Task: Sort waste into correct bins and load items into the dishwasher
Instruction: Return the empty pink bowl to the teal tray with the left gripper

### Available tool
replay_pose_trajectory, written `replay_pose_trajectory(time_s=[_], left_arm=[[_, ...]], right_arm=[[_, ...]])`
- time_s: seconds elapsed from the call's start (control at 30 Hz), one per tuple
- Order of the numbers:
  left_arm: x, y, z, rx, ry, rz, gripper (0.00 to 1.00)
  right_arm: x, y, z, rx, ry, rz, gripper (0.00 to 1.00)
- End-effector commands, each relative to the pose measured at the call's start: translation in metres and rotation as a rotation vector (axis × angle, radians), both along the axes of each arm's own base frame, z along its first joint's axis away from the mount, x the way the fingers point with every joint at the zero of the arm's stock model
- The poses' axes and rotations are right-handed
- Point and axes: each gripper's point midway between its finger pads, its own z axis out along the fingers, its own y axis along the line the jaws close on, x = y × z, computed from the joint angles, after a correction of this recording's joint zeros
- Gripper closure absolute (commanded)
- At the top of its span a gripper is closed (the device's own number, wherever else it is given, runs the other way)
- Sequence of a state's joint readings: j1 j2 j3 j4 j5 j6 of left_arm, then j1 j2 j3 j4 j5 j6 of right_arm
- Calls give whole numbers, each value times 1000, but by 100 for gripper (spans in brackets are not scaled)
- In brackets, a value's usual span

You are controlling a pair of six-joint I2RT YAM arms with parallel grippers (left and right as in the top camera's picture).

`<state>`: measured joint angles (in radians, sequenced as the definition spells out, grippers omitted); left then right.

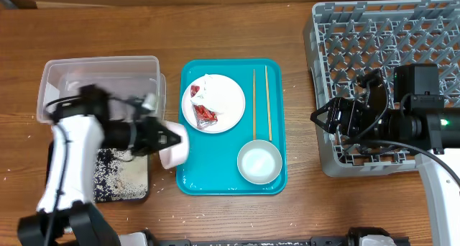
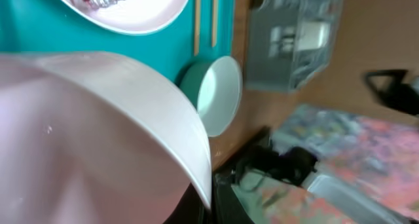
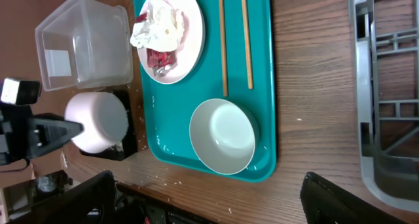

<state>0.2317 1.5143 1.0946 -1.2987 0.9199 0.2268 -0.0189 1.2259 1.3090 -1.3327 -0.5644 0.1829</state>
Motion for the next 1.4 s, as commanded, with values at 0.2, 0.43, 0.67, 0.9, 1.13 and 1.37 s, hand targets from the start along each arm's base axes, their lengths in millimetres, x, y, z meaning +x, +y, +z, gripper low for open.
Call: replay_pose_trajectory(time_s=[0.2,0.43,0.67,0.9,1.13,1.37], left_arm=[[-8,-63,-45,601,87,26,96],[-9,-79,-55,790,-23,51,96],[-13,-98,-85,876,-71,-32,84],[-4,-101,-65,868,-69,-8,41],[60,-131,11,800,-427,-85,20],[99,-147,-82,915,-397,-210,36]], right_arm=[[2,1,12,-3,-44,4,8],[1,1,12,-3,-44,4,8],[1,1,12,-3,-41,4,8],[1,1,12,-3,-41,4,7],[1,1,12,-3,-41,4,7],[1,1,12,-3,-41,4,7]])
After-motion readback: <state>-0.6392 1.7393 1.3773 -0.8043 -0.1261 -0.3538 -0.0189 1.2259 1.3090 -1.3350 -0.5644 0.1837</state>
